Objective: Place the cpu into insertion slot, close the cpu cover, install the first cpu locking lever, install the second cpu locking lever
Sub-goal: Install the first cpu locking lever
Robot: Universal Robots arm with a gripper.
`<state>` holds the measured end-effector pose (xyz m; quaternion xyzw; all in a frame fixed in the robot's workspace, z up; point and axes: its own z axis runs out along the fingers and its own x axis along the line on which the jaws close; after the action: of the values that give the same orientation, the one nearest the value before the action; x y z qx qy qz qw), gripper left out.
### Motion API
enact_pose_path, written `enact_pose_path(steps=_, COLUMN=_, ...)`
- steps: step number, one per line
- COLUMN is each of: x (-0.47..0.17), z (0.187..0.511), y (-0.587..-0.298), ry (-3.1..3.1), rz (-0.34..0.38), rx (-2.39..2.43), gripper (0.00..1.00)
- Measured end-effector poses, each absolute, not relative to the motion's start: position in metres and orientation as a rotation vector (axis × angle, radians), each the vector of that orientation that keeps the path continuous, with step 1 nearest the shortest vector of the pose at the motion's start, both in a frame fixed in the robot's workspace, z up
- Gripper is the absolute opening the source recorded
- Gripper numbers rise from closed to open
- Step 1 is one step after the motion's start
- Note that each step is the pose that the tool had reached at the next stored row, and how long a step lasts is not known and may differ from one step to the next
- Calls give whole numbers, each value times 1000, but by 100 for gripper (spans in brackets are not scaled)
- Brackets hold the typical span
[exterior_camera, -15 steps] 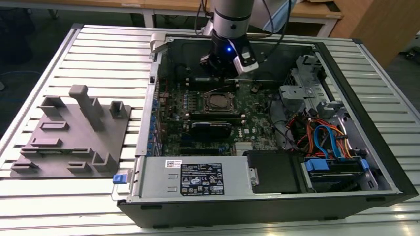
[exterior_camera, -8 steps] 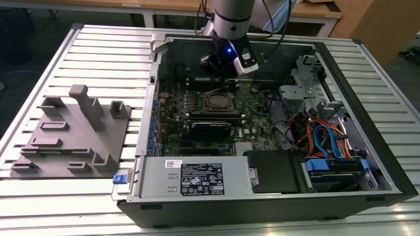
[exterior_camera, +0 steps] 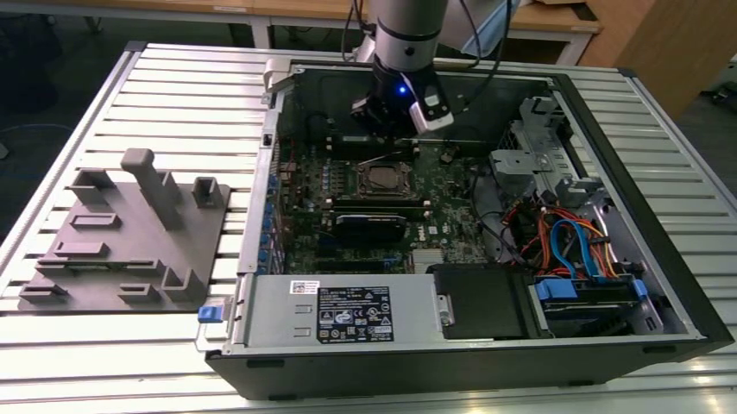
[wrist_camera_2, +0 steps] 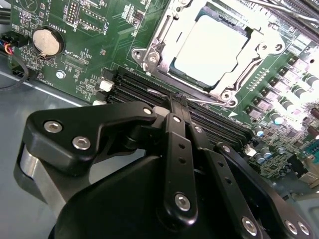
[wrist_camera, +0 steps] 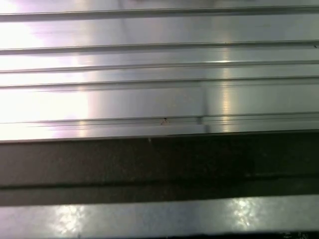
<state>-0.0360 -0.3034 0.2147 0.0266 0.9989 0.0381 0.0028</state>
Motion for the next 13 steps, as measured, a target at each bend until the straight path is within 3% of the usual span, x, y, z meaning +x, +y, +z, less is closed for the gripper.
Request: enact_pose_path(steps=13, x=-31, z=209, y=-303, ry=3132, rz=119, rx=87, gripper=10)
